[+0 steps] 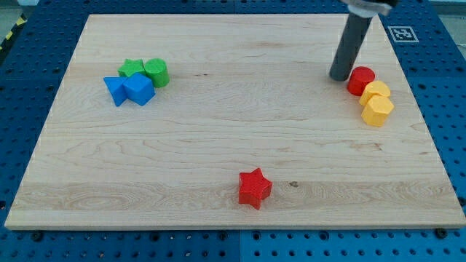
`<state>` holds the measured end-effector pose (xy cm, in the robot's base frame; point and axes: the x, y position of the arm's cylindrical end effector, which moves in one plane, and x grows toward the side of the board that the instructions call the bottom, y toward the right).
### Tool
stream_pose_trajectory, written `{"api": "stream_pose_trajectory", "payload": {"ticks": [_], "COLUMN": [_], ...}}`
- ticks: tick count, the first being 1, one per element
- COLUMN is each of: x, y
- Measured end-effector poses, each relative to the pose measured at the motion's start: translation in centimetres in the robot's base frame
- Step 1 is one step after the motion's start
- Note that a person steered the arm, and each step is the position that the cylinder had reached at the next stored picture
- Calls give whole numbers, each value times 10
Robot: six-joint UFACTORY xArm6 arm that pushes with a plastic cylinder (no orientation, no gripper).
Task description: Move the red star slightly up and right
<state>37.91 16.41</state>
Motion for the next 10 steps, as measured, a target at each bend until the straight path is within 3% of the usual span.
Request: {"api": "stream_pose_trajectory", "payload": {"ticks": [4,5,6,10], "x": [164,212,240,236], "y": [-230,-243,-200,-125]}}
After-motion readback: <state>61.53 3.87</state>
